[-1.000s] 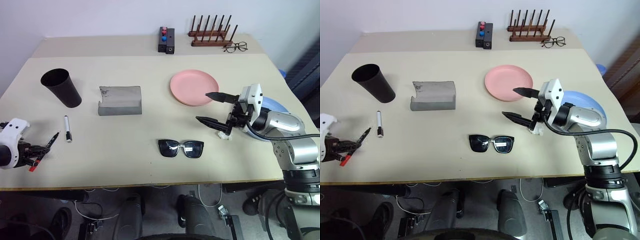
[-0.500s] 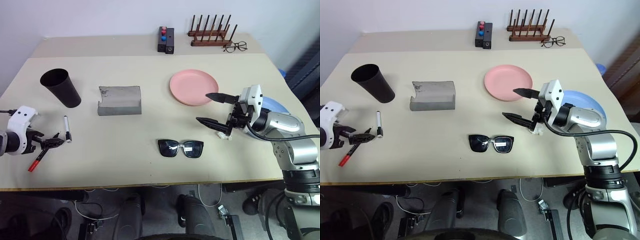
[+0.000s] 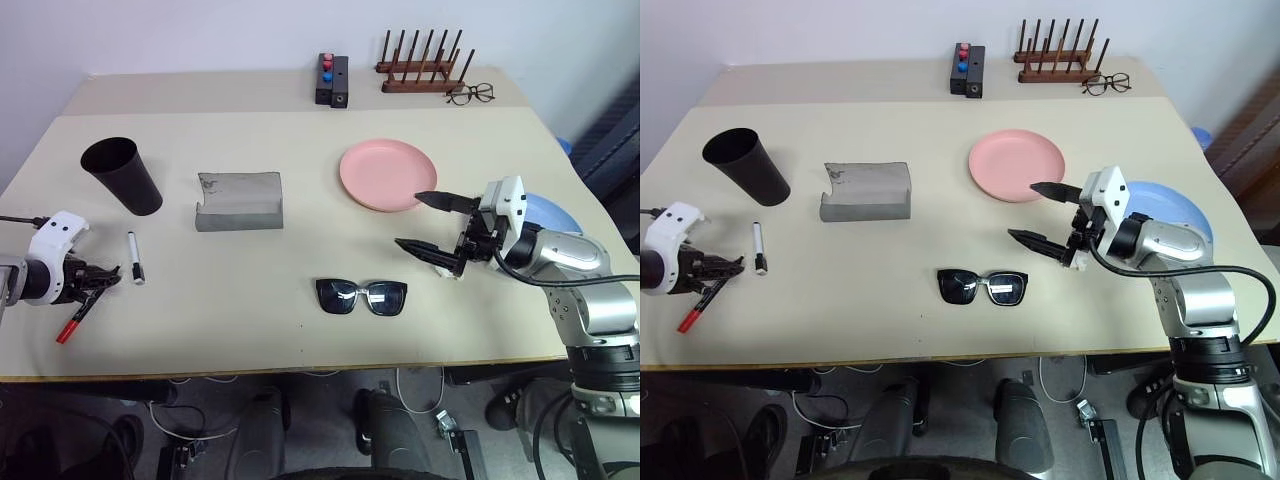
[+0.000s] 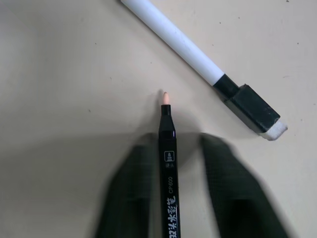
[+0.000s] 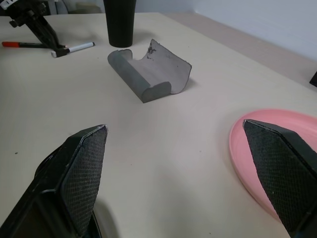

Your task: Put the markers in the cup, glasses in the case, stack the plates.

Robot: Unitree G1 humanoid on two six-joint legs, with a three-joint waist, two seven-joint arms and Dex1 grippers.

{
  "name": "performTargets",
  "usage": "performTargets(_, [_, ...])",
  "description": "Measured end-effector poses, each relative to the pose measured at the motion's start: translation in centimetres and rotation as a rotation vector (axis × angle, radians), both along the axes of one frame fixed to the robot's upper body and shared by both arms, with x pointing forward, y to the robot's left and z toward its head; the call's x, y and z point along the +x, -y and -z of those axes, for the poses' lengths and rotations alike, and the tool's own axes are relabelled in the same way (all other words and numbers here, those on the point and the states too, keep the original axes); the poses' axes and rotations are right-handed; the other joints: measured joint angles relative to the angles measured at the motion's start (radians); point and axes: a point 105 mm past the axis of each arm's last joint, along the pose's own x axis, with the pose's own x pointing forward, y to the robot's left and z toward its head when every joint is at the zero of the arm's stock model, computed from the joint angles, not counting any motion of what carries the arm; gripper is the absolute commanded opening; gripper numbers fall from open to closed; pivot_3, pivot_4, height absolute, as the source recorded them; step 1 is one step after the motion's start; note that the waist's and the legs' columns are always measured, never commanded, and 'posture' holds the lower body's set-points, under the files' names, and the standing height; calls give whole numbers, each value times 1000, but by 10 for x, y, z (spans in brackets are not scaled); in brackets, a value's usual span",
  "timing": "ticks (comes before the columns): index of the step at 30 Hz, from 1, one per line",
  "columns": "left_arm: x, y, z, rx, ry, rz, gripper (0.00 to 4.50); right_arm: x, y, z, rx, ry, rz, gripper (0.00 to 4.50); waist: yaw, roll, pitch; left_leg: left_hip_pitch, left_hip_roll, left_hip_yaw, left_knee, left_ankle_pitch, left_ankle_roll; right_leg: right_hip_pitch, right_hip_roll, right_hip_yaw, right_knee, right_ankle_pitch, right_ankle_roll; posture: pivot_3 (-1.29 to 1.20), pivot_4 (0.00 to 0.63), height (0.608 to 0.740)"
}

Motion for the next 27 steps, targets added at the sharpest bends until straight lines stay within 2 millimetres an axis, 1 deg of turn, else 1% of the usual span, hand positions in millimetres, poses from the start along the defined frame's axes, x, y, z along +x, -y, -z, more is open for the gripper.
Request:
performTargets(8, [-5,1,0,-19,-17,14,61,1,1,0,0,4,2,4500,-1,0,0,0,0,0,0,0,0,0,0,0,0,0,0,0,150,740])
performTargets(12, [-14,6,-1,-32,-12,69,61,2,2,1,0,3,7,4500,-3,0,0,0,0,0,0,0,0,-1,0,0,0,0,0,0,150,740])
performTargets(14, [-22,4,-5,-13,8,106,61,3,2,0,-4,7,8,4500,-4,0,0,0,1,0,-1,0,0,-1,0,0,0,0,0,0,150,740])
performTargets(16, [-24,3,-19,10,86,155,61,4,3,0,-3,8,13,4500,-3,0,0,0,1,1,-1,0,0,-1,0,0,0,0,0,0,150,740])
performTargets(21, [-9,7,-64,36,404,225,61,5,3,-3,-2,23,6,4500,5,0,0,0,1,2,0,-2,-2,0,-1,0,-1,0,0,0,150,740])
performTargets(23, [5,11,-83,-14,558,208,61,7,4,-3,0,25,7,4500,9,-1,0,0,1,3,1,0,0,1,-1,0,-1,0,0,0,150,740])
performTargets(25, [13,13,-98,-36,657,181,61,7,3,-4,1,30,4,4500,12,-1,0,0,1,3,1,0,0,1,-1,0,0,0,0,0,150,740])
performTargets(26, [19,15,-108,-64,728,166,61,7,4,-4,1,29,5,4500,14,-1,0,0,1,3,1,0,0,1,-1,0,0,1,1,0,150,740])
performTargets(27, [24,20,-123,-96,826,163,61,8,3,-3,2,26,4,4500,16,-2,0,0,1,3,1,0,0,1,-1,0,0,2,3,0,150,740])
